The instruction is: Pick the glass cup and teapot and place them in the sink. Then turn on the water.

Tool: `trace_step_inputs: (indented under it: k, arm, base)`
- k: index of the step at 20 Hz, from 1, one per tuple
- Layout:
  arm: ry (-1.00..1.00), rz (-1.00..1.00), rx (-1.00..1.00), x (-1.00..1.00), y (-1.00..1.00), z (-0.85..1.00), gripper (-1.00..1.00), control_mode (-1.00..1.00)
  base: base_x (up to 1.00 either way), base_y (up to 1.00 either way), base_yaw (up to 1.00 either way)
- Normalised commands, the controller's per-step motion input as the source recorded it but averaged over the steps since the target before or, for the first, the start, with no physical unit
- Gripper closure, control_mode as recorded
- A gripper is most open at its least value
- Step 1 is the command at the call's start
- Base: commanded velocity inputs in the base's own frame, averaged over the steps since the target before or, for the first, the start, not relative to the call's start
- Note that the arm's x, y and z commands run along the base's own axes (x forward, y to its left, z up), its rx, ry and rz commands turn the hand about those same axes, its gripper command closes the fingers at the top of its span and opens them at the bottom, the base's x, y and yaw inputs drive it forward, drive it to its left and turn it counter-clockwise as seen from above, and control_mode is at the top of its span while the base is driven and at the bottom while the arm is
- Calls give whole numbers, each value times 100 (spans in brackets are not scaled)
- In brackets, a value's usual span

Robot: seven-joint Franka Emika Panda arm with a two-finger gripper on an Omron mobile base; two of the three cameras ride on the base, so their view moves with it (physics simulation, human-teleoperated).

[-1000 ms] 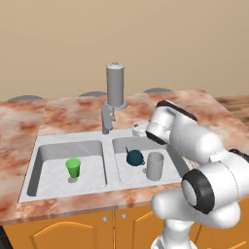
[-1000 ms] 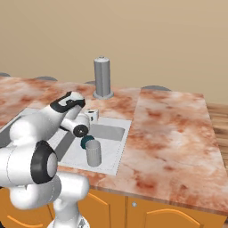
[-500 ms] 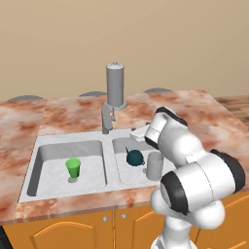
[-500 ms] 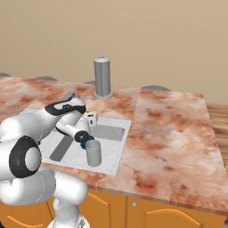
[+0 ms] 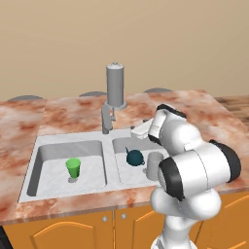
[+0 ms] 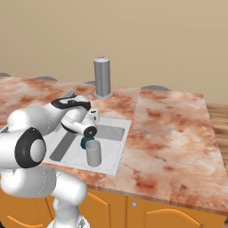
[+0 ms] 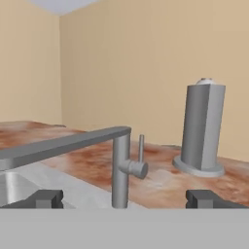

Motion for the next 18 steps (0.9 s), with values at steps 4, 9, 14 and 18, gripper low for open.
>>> trace_step_inputs:
  k: [4,9,14,18]
  arm:
    - [0,9,0,30,0,1,-100,-100]
    - [0,1,0,20,8,0,-100,-100]
    - [-3,0,0,25,11,0,-100,-100]
    - [-3,0,0,41,5,0,-100,-100]
  base:
    - [0,0,0]
    - [0,0,0]
    - [0,0,0]
    - [0,0,0]
